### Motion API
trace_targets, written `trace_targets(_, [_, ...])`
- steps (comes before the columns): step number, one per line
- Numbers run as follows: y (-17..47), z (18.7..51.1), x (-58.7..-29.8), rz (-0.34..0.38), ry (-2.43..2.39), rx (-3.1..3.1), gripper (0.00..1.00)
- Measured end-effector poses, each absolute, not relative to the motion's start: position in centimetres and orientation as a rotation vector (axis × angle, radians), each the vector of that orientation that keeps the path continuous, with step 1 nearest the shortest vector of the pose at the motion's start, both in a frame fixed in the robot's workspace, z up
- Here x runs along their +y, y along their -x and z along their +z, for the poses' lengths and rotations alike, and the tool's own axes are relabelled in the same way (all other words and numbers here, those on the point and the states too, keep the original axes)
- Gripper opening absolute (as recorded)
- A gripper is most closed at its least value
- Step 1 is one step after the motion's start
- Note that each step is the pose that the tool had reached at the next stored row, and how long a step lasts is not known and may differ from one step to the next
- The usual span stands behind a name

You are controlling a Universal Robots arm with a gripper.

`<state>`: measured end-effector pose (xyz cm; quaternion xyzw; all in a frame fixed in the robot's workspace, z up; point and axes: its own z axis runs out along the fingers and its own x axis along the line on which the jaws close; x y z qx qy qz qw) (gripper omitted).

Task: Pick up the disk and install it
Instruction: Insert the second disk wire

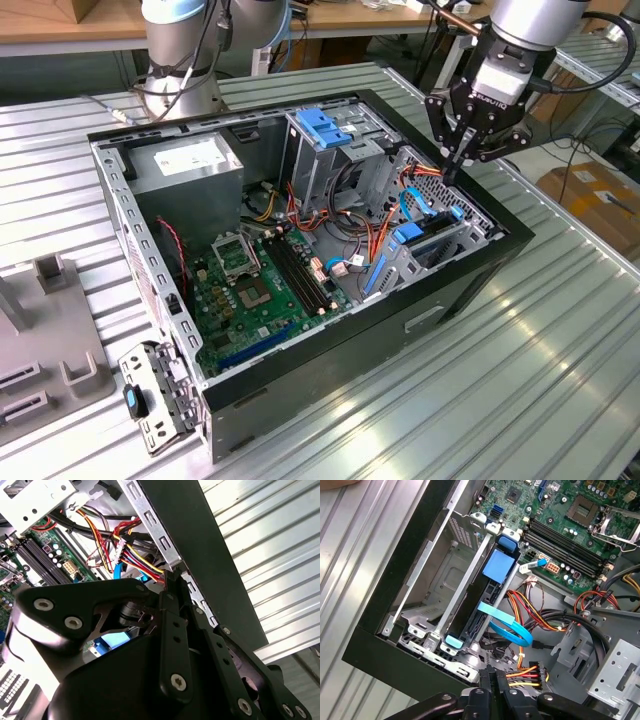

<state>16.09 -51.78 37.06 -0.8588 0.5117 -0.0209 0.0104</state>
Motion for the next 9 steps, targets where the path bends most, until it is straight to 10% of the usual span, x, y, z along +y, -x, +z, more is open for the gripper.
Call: trace_targets(9, [-16.09,37.07,-51.79,-0.065,2.68,1.597,0.16])
